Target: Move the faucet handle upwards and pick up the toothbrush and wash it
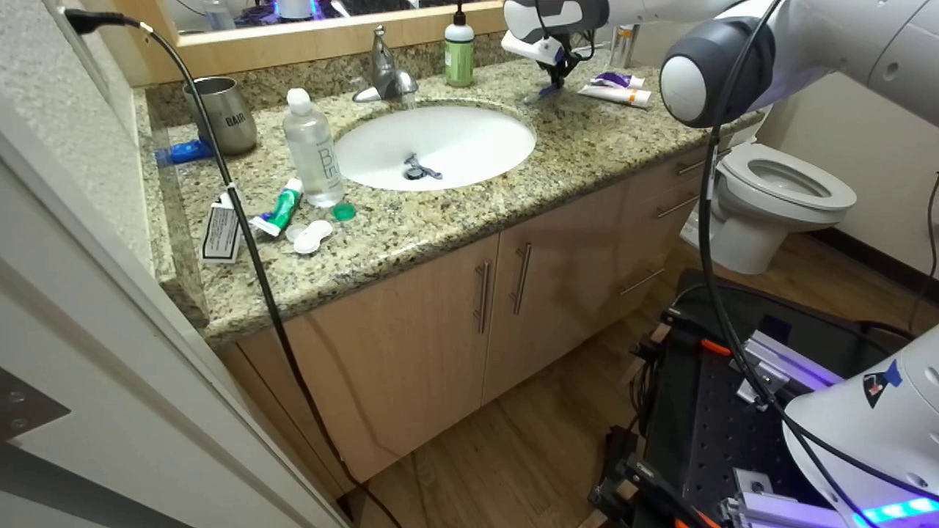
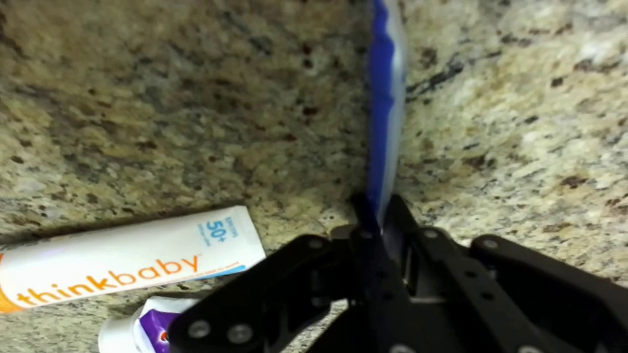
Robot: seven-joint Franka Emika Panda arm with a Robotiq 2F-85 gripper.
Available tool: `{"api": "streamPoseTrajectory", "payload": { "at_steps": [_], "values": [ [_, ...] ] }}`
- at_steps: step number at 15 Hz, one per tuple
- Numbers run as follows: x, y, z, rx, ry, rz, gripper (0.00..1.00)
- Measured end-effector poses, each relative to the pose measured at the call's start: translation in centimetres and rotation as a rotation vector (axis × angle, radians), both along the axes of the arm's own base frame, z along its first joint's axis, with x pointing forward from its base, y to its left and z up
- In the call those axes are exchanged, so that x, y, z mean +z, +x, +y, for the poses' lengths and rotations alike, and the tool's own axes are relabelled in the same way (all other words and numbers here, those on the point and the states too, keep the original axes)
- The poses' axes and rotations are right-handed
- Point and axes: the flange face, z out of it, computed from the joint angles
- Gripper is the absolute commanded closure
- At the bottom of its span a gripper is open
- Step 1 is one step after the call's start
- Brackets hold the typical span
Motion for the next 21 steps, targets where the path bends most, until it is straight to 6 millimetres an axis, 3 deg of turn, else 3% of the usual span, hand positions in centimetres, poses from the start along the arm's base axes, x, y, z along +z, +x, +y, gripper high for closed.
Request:
{"api": "streamPoseTrajectory", "payload": {
  "at_steps": [2, 3, 7, 8, 9, 10, 11, 15, 19, 20, 21],
  "values": [
    [0.2, 0.0, 0.5, -0.002, 0.045, 0.011, 0.57],
    [0.3, 0.1, 0.7, 0.001, 0.065, 0.017, 0.88],
    [0.8, 0.6, 1.8, 0.032, 0.141, 0.026, 1.0],
    [0.8, 0.7, 2.0, 0.036, 0.152, 0.027, 0.64],
    [0.8, 0.7, 2.0, 0.037, 0.158, 0.027, 0.9],
    [0.9, 0.7, 2.1, 0.036, 0.161, 0.026, 0.86],
    [0.8, 0.7, 2.1, 0.036, 0.162, 0.026, 0.54],
    [0.9, 0.6, 1.9, 0.026, 0.15, 0.026, 0.26],
    [1.1, -0.1, 1.1, -0.01, 0.113, 0.04, 0.01],
    [1.0, -0.3, 0.9, -0.018, 0.109, 0.045, 0.16],
    [0.8, -0.6, 0.7, -0.028, 0.106, 0.047, 0.09]
  ]
}}
